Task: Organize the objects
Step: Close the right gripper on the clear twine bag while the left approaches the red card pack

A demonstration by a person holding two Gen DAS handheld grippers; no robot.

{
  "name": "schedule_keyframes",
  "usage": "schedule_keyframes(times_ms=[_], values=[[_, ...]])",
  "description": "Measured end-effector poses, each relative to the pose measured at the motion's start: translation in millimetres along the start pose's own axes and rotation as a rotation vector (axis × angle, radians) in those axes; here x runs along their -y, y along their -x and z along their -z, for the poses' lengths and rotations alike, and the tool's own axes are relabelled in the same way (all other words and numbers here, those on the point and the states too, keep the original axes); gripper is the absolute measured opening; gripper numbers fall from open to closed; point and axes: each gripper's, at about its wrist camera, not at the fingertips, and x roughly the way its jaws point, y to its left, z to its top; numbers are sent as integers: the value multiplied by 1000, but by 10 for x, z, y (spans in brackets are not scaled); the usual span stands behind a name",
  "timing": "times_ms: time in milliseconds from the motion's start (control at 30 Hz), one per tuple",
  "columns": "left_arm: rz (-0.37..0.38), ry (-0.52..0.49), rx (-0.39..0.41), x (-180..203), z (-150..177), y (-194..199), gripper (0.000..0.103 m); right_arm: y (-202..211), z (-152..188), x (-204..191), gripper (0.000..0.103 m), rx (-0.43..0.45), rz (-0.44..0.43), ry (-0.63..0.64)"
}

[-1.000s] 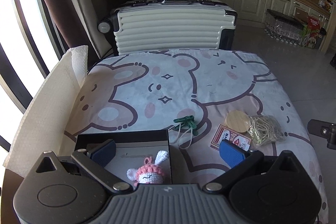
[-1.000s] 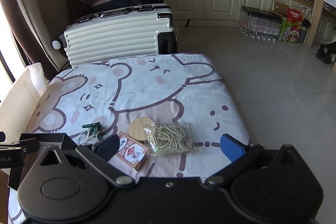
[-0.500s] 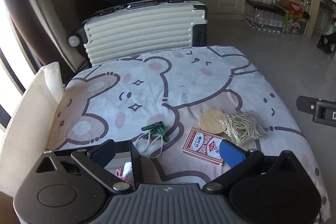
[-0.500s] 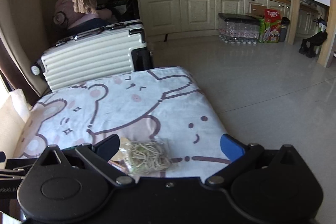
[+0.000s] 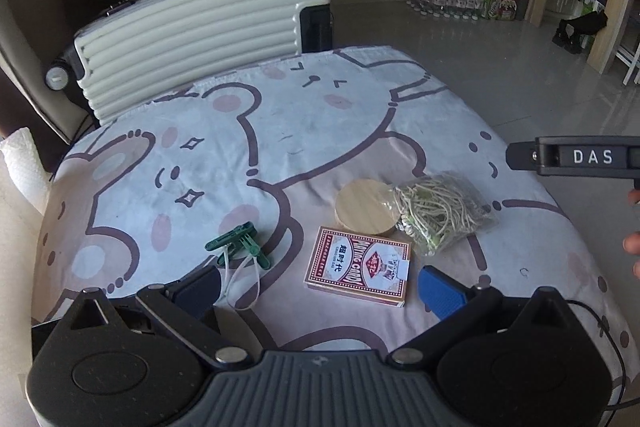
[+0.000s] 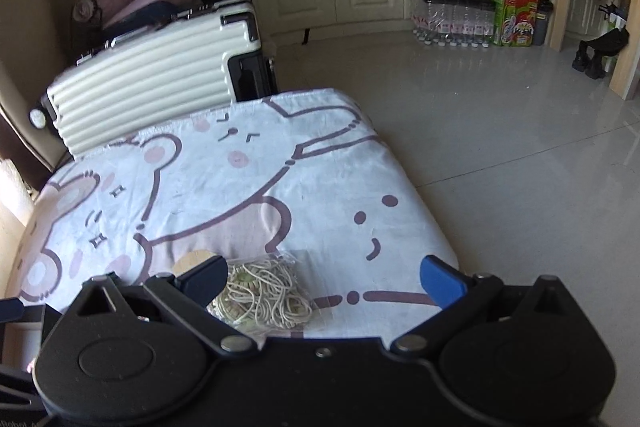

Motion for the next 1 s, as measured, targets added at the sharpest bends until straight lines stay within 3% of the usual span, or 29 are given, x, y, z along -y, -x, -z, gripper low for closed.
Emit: schedule_keyframes(times_ms=[267, 567, 1000], values=[[104, 2, -76, -137, 35, -428, 103, -427, -11, -180, 103, -78, -23, 76], [216, -25, -93, -30, 17, -736, 103, -766, 16, -297, 103, -144, -71, 106], [226, -72, -137, 31, 9, -1088, 103, -1043, 114, -574, 103, -211, -177, 301]])
